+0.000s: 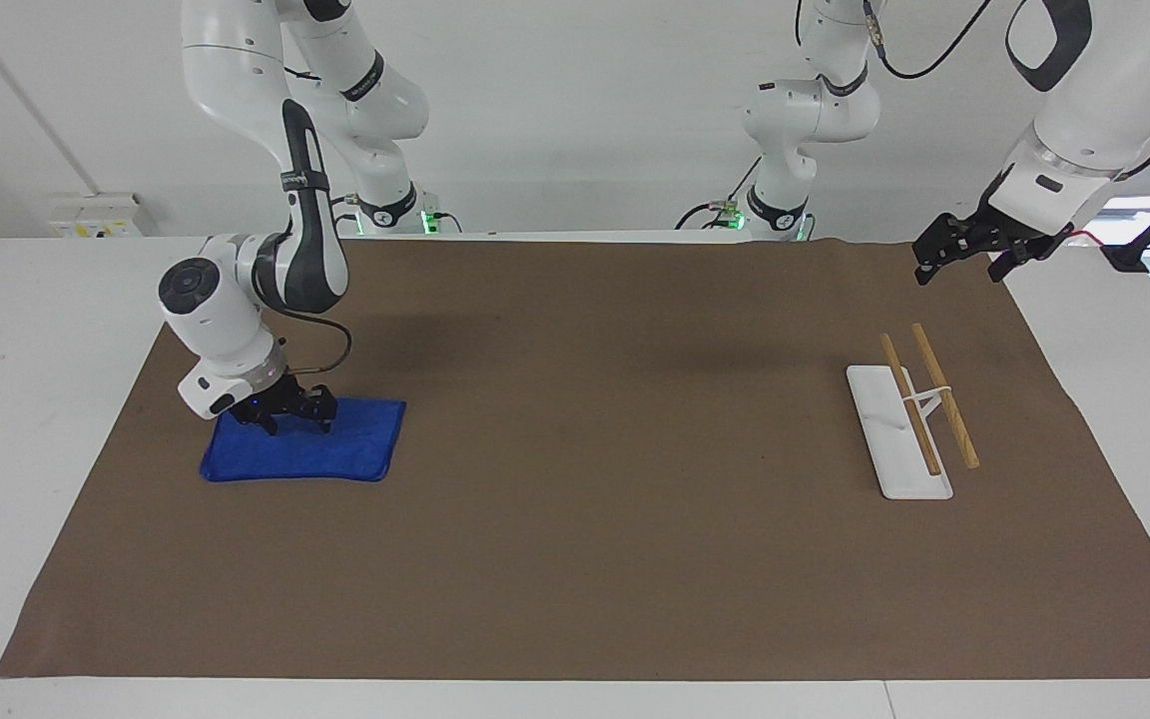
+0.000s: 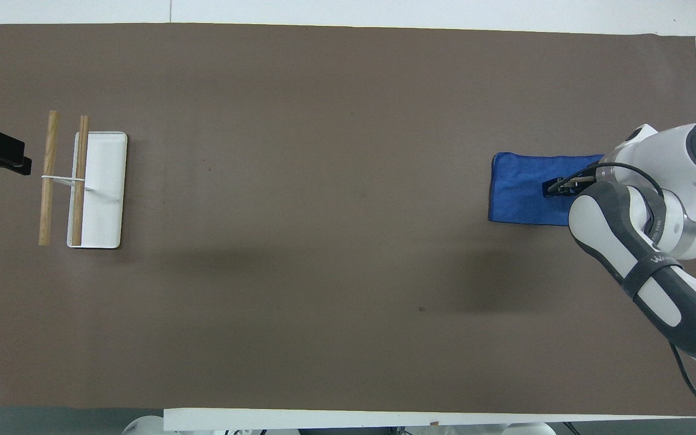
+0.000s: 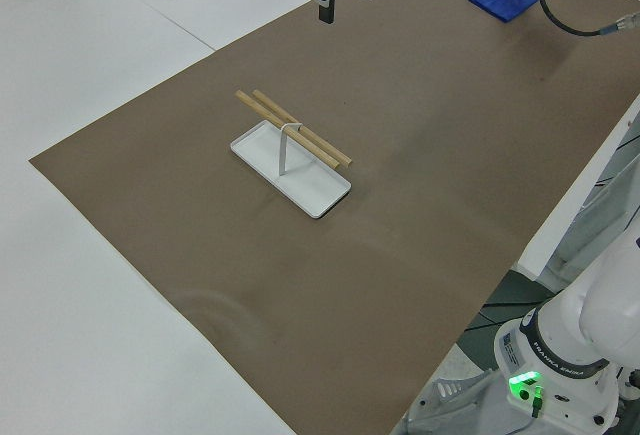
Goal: Right arm passes towel to left arm to hang
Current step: 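Close the right gripper on the blue towel edge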
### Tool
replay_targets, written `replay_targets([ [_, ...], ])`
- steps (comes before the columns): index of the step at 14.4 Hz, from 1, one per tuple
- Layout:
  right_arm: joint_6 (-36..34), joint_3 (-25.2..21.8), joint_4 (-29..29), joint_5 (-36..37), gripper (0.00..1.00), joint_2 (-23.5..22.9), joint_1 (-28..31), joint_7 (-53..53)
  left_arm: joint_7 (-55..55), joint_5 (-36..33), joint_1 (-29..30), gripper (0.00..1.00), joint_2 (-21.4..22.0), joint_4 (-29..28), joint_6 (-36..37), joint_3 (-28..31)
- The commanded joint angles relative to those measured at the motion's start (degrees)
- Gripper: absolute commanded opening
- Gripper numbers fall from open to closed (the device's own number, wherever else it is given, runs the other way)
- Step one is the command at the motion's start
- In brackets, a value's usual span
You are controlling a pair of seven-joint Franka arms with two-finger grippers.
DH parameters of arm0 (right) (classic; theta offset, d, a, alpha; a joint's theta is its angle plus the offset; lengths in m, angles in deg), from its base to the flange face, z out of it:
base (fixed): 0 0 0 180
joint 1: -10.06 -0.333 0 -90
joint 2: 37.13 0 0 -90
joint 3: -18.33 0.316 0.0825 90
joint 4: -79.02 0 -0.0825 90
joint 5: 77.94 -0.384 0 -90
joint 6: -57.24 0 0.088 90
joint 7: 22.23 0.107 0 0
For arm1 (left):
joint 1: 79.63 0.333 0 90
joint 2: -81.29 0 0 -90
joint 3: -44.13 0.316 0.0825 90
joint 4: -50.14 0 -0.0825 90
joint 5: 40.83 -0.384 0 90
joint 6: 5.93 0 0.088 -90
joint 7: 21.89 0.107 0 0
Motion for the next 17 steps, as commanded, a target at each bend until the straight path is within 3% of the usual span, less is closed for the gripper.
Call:
replay_targets([
  [1, 1.6, 0.3, -1.3, -0.3, 0.65, 0.2, 0.4, -1.9, 0.1, -0.8, 0.0, 1.0, 1.4, -1.6, 0.0, 0.1],
  [2, 1.6, 0.3, -1.3, -0.3, 0.51, 0.2, 0.4, -2.3, 0.1, -0.8, 0.1, 1.0, 1.4, -1.6, 0.0, 0.1],
  [4, 1.4, 0.3, -1.6, -0.4, 0.36, 0.3, 0.4, -2.4, 0.1, -0.8, 0.0, 1.0, 1.4, -1.6, 0.0, 0.1],
  [7, 1.4, 0.3, -1.7, -0.4, 0.27, 0.3, 0.4, -2.4, 0.1, -0.8, 0.0, 1.0, 1.4, -1.6, 0.0, 0.1],
  [10, 0.6, 0.3, -1.4, -0.4, 0.03, 0.3, 0.4, -2.4, 0.1, -0.8, 0.0, 1.0, 1.4, -1.6, 0.0, 0.1],
  [12, -3.7, 0.3, 1.6, -0.4, 0.0, 0.2, 0.4, -2.4, 0.1, -0.8, 0.0, 1.0, 1.4, -1.6, 0.0, 0.1],
  [15, -17.1, 0.8, 11.6, -1.4, 0.0, 0.1, -1.2, -2.0, -0.1, -0.8, 0.1, 1.0, 1.4, -1.5, 1.1, 0.1],
  [17, -23.4, 1.0, 15.9, -5.6, 0.0, 1.0, -3.9, -1.6, 0.7, -0.9, 0.3, 1.0, 1.5, -1.1, 1.4, 0.4],
])
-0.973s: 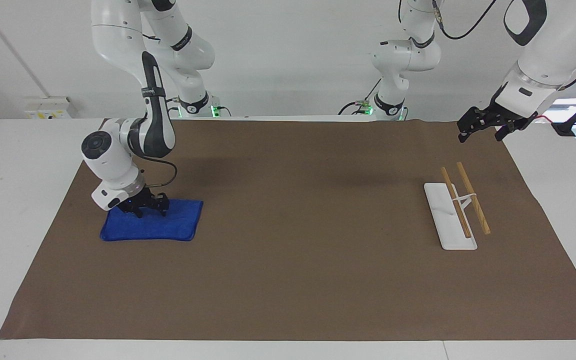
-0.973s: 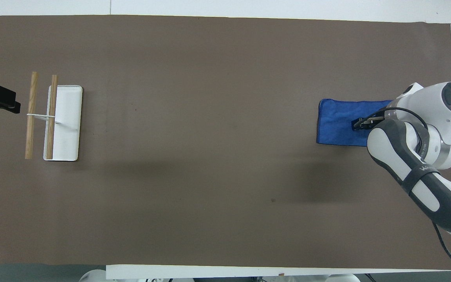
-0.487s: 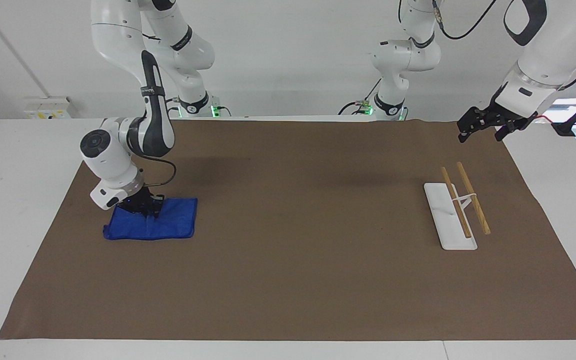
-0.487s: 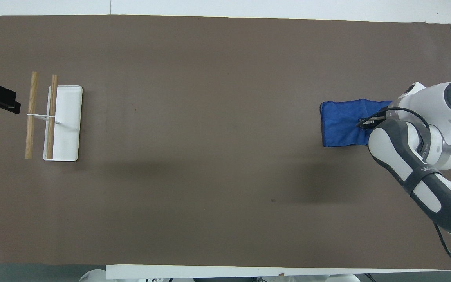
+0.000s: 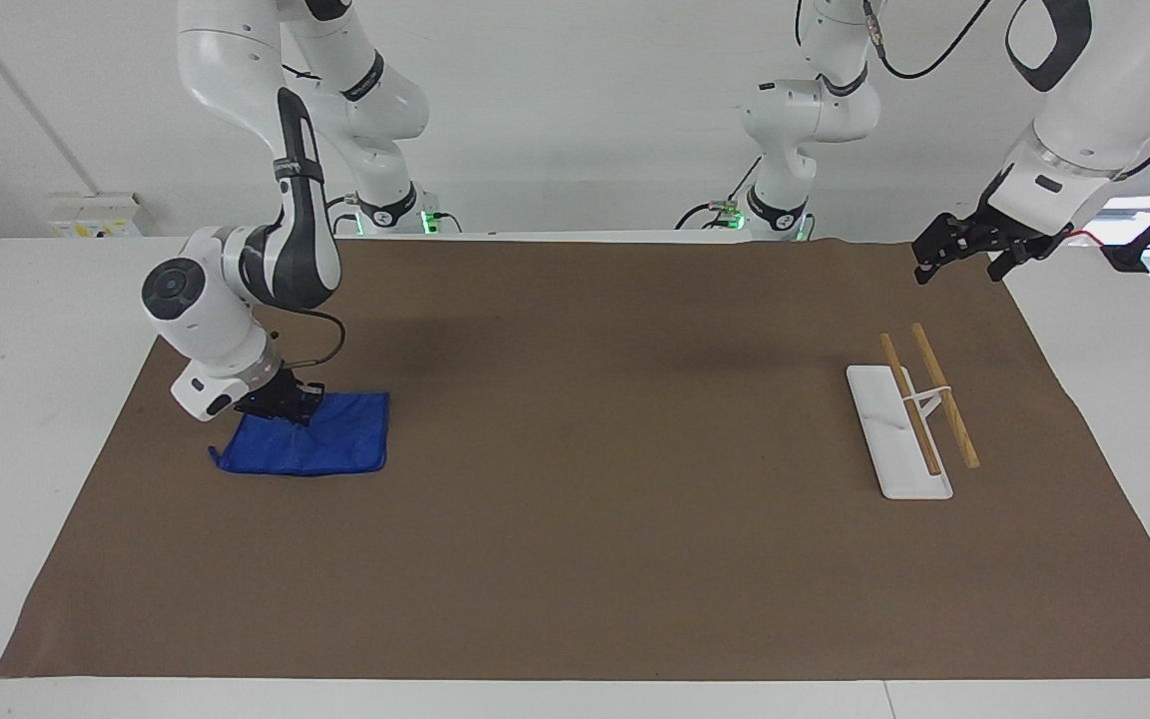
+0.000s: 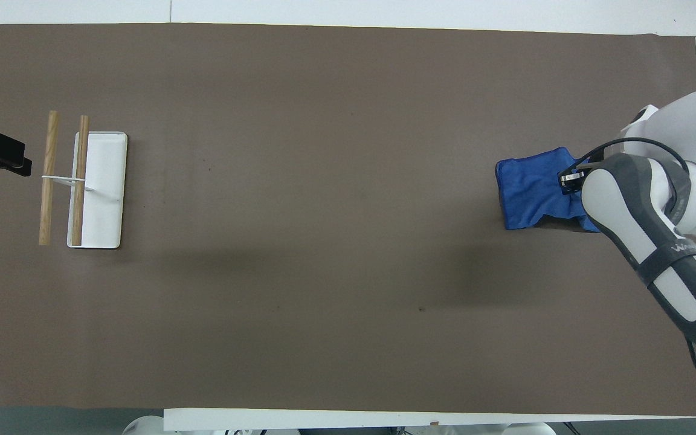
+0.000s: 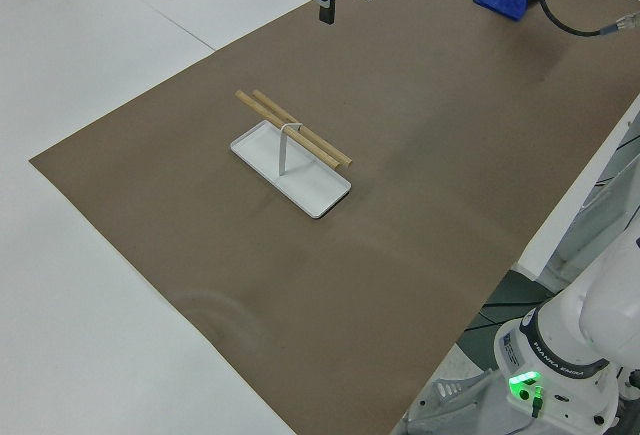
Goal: Right arm passes towel to left arm to hang
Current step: 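Close the right gripper on the blue towel edge, then lift the towel with the right gripper while the left gripper approaches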
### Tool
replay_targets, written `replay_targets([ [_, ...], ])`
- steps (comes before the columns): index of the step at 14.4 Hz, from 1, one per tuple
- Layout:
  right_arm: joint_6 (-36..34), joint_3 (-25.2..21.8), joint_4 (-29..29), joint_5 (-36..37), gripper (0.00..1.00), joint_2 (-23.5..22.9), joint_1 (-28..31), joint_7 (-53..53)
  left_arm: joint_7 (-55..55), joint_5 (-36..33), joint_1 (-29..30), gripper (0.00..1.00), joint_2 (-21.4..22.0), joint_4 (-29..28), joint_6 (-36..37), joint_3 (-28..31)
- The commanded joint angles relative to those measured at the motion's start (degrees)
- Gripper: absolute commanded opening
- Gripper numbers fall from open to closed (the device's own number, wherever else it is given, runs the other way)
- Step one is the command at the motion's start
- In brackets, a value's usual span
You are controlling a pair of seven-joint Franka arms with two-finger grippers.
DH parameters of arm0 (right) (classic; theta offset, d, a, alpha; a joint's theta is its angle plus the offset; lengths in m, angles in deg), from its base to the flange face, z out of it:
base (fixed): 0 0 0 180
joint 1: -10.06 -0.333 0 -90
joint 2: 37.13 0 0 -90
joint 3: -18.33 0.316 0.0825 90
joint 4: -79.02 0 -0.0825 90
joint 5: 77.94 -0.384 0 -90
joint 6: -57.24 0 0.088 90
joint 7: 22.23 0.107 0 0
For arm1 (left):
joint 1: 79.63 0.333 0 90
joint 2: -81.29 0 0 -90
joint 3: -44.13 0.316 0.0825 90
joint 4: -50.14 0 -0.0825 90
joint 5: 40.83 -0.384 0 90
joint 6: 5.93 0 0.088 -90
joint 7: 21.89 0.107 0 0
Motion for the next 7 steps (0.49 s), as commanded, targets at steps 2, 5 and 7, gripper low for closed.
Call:
replay_targets([
  [2, -9.4, 0.5, 7.3, -12.6, 0.0, 0.8, -3.2, 2.9, 0.0, -0.8, 0.9, 1.0, 2.3, -2.6, 0.5, 0.4],
  [5, -14.9, 0.6, 11.7, -22.0, 0.0, 0.9, -7.5, 16.5, -2.5, -0.8, -0.1, 1.0, 4.1, -5.9, 0.4, -0.1],
  [7, -15.6, 0.6, 12.4, -26.7, 0.0, 1.7, -11.4, 25.3, -15.9, -0.8, -3.3, 1.0, 4.9, -7.7, -0.6, -0.8],
])
